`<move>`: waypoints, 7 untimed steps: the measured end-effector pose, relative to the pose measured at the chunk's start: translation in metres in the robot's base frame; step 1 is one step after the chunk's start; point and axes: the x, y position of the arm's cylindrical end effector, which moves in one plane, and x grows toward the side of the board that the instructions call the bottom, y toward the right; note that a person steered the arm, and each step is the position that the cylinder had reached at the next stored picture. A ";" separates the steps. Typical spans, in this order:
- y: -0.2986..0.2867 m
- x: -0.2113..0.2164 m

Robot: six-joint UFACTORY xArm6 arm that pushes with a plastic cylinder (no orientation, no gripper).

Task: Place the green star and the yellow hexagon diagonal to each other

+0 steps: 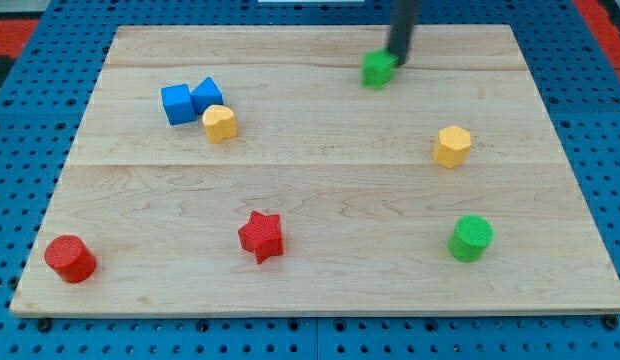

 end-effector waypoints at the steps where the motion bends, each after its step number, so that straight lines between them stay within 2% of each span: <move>1: -0.043 0.027; 2: -0.088 0.058; 3: -0.060 0.098; 4: 0.003 0.110; 5: 0.117 0.086; 6: 0.167 0.107; 7: 0.132 0.148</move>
